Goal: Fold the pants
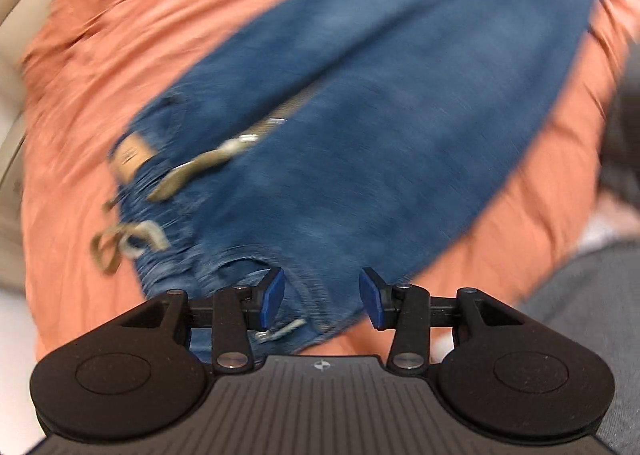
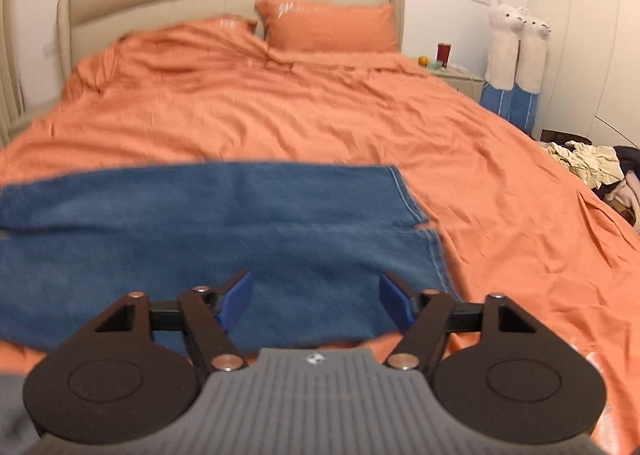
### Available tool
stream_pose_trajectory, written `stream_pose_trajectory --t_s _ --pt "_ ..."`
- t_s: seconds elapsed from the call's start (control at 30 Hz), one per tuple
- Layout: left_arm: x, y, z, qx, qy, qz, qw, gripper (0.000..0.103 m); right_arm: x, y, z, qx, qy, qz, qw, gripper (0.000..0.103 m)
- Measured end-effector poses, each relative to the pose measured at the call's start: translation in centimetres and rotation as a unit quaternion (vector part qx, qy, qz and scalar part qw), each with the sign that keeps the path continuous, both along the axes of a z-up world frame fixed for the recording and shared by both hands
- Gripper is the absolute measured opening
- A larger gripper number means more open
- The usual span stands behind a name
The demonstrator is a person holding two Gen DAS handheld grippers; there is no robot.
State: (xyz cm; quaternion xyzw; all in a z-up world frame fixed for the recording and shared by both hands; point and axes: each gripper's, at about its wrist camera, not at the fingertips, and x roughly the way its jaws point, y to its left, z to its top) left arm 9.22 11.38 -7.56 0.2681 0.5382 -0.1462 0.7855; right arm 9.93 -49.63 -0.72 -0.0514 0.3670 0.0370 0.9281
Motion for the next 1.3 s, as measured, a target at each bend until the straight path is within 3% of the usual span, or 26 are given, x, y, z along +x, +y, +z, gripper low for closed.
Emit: stream_pose_trajectory --t_s 0.23,0.4,0.43,0.5,0.57,0.63,0.7,0.83,0.9,1.07,1.1,1.13,1.2,1.3 --pt "0.4 -5.5 -5.2 0.064 0.074 -0.112 0.9889 0.053 -1.0 -3.4 -1.2 -0.025 0.047 -0.007 0.999 0.037" --pt "-0.1 -8.3 -8.6 0.099 0.07 -0.134 0.9835 0.052 -1.5 -4.9 -1.6 -0.102 0.055 0.019 0.993 0.036" --pt "-0.3 -8.7 -9.0 0.108 0.063 -0.138 0.9825 0.051 -1.6 -5.1 -1.8 -0.126 0.056 0.03 0.99 0.036" --pt "-0.9 -9.2 -9.3 0.124 0.043 -0.143 0.981 0.032 -1.7 -5.2 -2.5 -0.177 0.053 0.065 0.981 0.036" --pt "-1.3 -9.1 -9.1 0.116 0.026 -0.133 0.9839 0.014 -1.7 -4.9 -3.7 -0.228 0.055 0.107 0.966 0.035" --pt "-1.4 -8.7 -8.2 0.1 0.005 -0.114 0.9884 0.007 -1.3 -4.4 -5.4 -0.281 0.055 0.14 0.948 0.035" --pt "-1.5 -8.3 -6.9 0.09 -0.028 -0.092 0.9913 0.005 -0.7 -4.1 -7.1 -0.331 0.046 0.157 0.929 0.035" --pt "-1.9 -7.7 -4.9 0.067 -0.073 -0.051 0.9937 0.005 1.5 -4.2 -9.5 -0.37 0.042 0.177 0.911 0.021" --pt "-1.8 -7.5 -3.9 0.061 -0.089 -0.036 0.9934 0.005 2.3 -4.1 -10.5 -0.383 0.043 0.194 0.902 0.021" --pt "-0.9 -7.2 -2.4 0.055 -0.109 -0.007 0.9925 0.005 3.7 -3.6 -12.8 -0.44 0.045 0.247 0.862 0.021" --pt "-0.8 -7.2 -2.2 0.052 -0.112 -0.001 0.9923 0.005 3.9 -3.5 -13.0 -0.45 0.048 0.256 0.854 0.019" --pt "-1.0 -7.2 -2.0 0.051 -0.116 0.005 0.9919 0.005 4.1 -3.5 -13.2 -0.457 0.051 0.261 0.849 0.01" --pt "-0.4 -7.0 -1.2 0.051 -0.13 0.015 0.9901 0.004 4.1 -3.4 -13.0 -0.465 0.049 0.264 0.843 0.001" --pt "-0.5 -6.7 0.0 0.044 -0.16 0.036 0.9855 0.004 3.7 -3.6 -11.6 -0.464 0.022 0.237 0.853 0.0"
